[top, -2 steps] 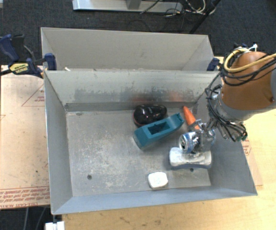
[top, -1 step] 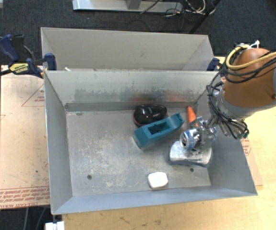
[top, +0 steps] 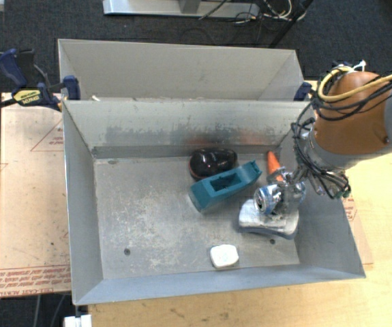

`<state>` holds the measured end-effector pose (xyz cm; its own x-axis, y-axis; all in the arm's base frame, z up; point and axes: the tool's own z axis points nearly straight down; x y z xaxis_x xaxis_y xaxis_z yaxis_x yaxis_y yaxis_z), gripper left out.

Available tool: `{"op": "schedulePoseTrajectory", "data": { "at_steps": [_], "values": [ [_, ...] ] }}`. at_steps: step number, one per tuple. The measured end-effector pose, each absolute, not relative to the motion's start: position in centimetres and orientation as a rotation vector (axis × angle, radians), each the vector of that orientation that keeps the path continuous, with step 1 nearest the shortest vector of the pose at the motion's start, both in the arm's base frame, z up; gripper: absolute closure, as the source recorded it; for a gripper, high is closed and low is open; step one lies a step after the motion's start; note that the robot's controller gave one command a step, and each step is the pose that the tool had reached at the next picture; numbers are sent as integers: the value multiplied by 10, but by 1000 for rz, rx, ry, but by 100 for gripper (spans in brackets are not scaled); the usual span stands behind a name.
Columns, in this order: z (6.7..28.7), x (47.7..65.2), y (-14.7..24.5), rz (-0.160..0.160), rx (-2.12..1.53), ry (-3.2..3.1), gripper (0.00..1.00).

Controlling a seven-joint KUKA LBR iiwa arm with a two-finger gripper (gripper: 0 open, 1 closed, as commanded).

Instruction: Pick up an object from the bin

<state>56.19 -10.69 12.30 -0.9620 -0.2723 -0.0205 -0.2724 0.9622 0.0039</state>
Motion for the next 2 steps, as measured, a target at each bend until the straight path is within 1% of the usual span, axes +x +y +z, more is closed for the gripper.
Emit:
{"op": "schedulePoseTrajectory", "data": {
  "at_steps": [2],
  "values": [
    [122,561,-107,12,-430,3095,100]
  ]
}}
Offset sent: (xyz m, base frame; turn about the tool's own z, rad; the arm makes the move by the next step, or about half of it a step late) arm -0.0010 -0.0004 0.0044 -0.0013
